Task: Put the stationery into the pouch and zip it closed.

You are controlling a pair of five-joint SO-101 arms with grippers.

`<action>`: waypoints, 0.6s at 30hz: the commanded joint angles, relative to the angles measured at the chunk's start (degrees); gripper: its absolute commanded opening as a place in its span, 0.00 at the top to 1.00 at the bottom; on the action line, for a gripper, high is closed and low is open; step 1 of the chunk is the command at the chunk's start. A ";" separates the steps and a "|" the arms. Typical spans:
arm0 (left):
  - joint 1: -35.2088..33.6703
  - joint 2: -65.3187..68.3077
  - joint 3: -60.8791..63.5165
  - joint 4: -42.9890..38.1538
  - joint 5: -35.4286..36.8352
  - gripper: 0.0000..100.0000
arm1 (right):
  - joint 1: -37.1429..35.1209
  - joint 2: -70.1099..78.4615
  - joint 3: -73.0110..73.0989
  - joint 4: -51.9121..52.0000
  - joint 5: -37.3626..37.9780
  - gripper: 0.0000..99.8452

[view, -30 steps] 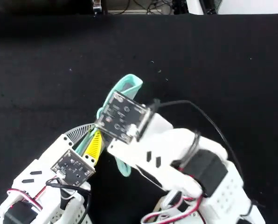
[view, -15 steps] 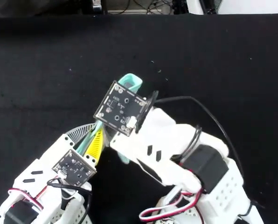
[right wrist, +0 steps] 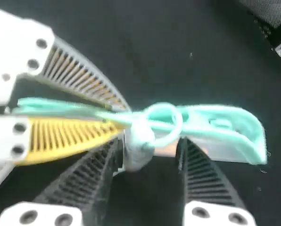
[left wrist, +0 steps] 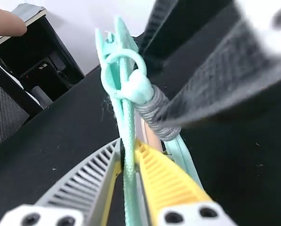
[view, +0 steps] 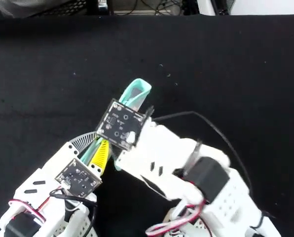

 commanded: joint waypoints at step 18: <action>-0.84 0.35 1.36 0.18 -0.53 0.97 | 10.99 -11.21 -6.37 -6.86 -0.97 0.99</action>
